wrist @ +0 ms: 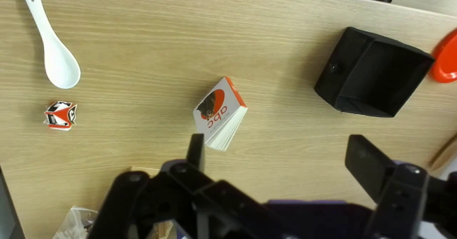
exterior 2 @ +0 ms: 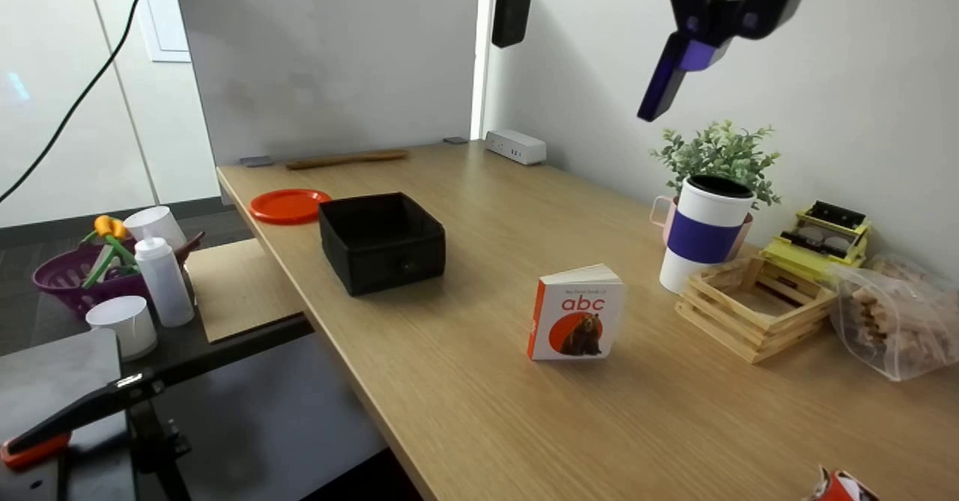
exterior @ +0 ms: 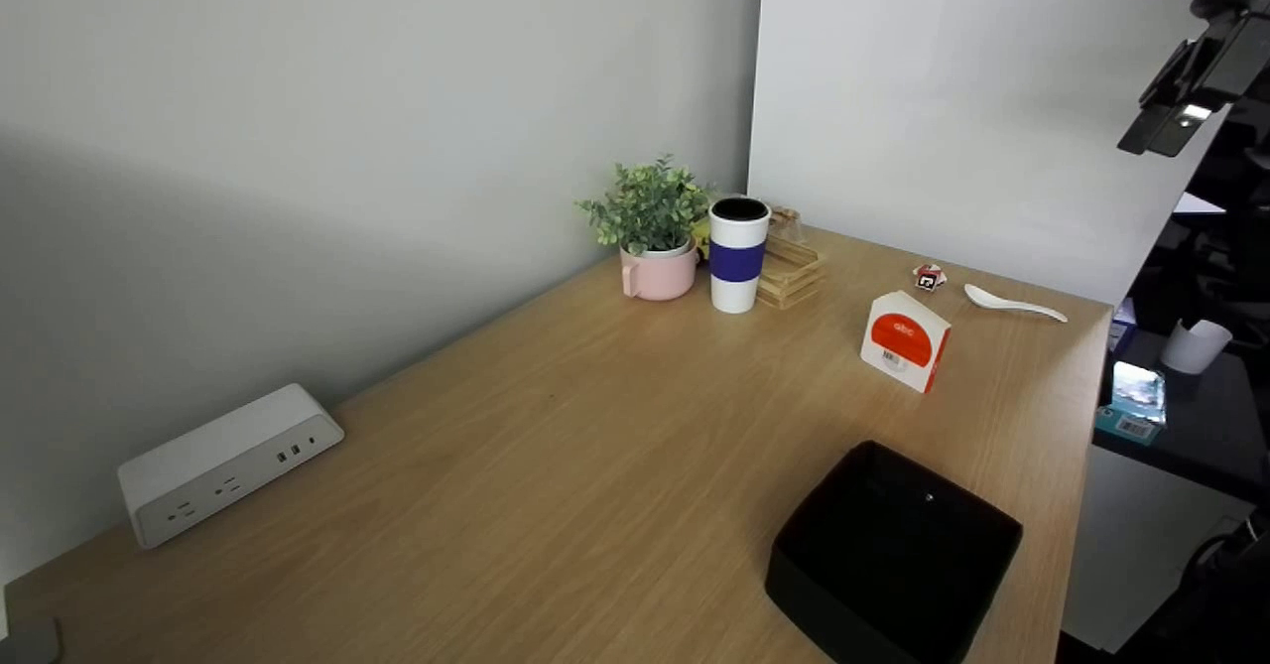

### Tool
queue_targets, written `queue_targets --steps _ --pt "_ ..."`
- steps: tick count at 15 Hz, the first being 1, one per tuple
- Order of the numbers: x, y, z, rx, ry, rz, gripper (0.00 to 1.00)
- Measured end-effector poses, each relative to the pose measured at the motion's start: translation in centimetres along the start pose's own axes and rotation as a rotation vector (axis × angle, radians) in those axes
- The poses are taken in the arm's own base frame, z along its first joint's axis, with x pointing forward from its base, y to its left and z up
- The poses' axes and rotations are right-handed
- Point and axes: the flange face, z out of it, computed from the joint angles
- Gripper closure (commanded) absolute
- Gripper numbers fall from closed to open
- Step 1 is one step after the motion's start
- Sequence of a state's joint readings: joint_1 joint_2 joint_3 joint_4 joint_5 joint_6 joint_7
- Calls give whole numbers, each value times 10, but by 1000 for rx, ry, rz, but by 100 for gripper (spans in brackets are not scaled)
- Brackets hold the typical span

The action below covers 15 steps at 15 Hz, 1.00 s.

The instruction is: Put the book in the black box

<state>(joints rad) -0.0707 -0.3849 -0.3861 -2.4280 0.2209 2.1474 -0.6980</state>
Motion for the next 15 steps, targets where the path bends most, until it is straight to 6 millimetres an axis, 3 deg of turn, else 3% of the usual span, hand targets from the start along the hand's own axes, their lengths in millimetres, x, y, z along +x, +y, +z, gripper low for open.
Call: queue_targets --steps 5,8,11,15 --pt "-6 8 -5 21 -23 114 0" --pt "3 8 -9 66 -43 172 0" --pt "27 4 -8 111 -61 273 0" --pt "84 -9 6 95 -70 501 0"
